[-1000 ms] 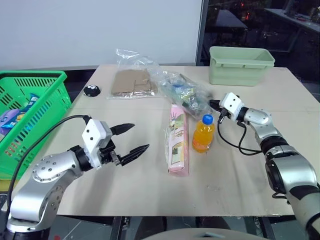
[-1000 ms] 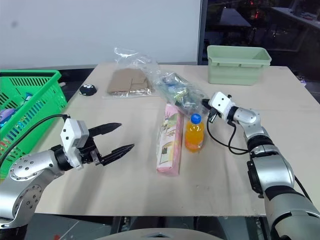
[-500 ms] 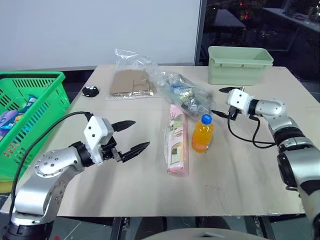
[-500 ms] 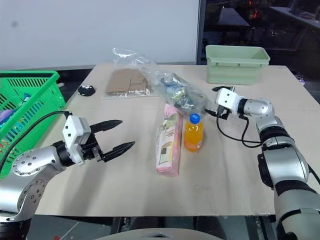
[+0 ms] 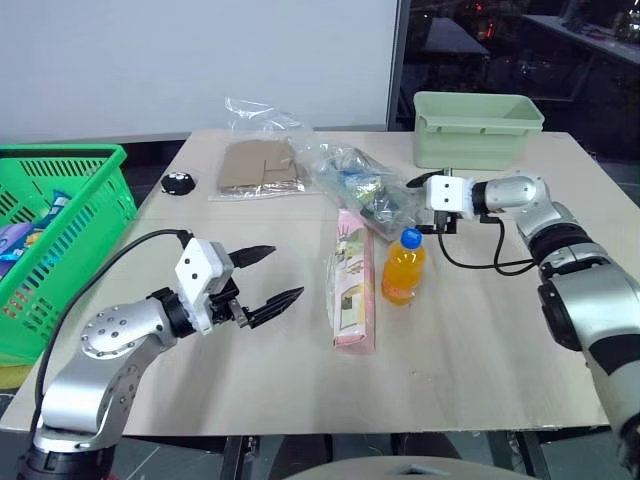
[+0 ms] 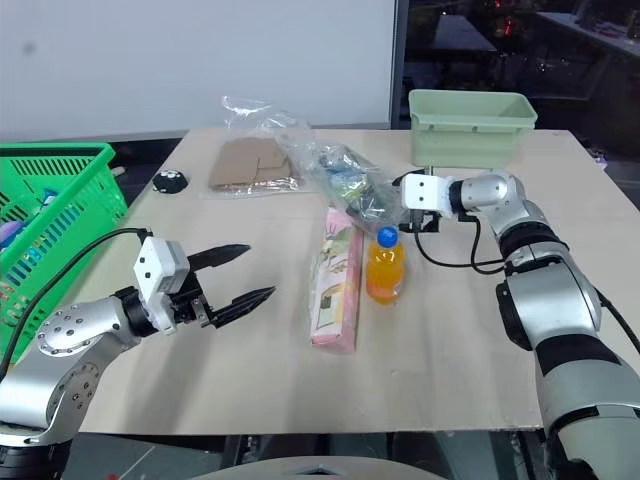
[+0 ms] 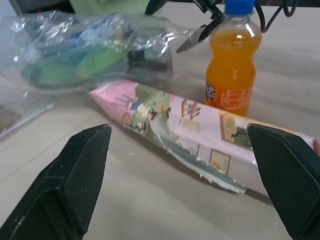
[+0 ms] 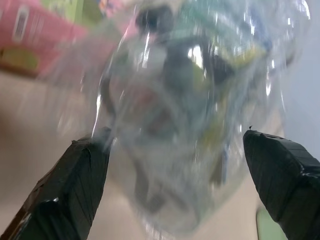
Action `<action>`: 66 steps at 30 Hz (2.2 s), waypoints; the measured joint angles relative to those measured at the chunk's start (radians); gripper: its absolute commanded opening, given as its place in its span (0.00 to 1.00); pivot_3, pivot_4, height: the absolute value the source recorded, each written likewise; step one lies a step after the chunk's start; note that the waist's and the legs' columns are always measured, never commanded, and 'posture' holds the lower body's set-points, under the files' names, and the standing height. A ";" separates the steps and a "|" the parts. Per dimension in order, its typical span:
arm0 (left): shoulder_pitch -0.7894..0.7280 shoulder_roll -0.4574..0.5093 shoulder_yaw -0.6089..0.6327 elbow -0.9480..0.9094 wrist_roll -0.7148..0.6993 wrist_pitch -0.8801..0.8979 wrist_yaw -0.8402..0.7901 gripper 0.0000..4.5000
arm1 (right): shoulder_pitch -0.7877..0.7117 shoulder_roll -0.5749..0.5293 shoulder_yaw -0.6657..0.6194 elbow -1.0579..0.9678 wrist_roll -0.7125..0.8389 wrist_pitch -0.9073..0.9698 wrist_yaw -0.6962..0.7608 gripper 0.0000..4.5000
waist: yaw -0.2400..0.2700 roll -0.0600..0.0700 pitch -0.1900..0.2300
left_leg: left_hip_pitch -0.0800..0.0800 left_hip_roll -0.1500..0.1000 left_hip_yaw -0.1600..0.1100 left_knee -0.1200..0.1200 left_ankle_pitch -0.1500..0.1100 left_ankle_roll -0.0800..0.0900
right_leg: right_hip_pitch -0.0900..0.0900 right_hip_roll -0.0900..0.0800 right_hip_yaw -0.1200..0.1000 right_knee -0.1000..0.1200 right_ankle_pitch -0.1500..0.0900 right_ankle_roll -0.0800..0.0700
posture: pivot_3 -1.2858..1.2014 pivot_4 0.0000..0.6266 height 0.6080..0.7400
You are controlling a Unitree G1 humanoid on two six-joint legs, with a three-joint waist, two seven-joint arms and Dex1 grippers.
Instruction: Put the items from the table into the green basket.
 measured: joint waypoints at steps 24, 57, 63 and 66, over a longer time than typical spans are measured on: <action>0.036 -0.003 0.014 -0.018 0.001 -0.004 0.017 1.00 | 0.000 0.074 0.011 0.026 -0.039 0.148 -0.040 0.25 | 0.021 0.000 0.000 | 0.000 0.000 0.000 0.000 0.000 0.000 | -0.001 0.000 0.000 0.000 0.000 0.000 | 0.60 0.00 1.00; -0.238 -0.088 -0.024 0.064 -0.053 0.007 0.034 1.00 | 0.011 -0.204 -0.240 -0.006 0.178 0.150 0.053 0.01 | 0.020 0.003 0.002 | -0.002 -0.001 0.000 -0.001 0.000 0.000 | -0.001 0.000 0.000 -0.002 0.000 0.000 | 0.56 0.00 1.00; -0.444 -0.123 -0.102 0.157 -0.070 0.023 0.002 1.00 | 0.045 -0.344 -0.266 -0.051 0.209 0.173 0.081 0.01 | 0.012 0.004 0.003 | -0.003 -0.001 0.000 0.000 0.000 0.000 | -0.001 0.000 0.000 -0.002 0.000 0.001 | 0.53 0.00 1.00; -0.530 -0.124 -0.136 0.196 -0.071 0.026 -0.041 1.00 | 0.100 -0.415 -0.292 -0.081 0.232 0.191 0.094 0.01 | -0.001 0.005 0.004 | -0.003 -0.002 0.000 0.000 0.000 0.000 | -0.001 0.000 0.001 -0.002 0.002 0.003 | 0.52 0.00 1.00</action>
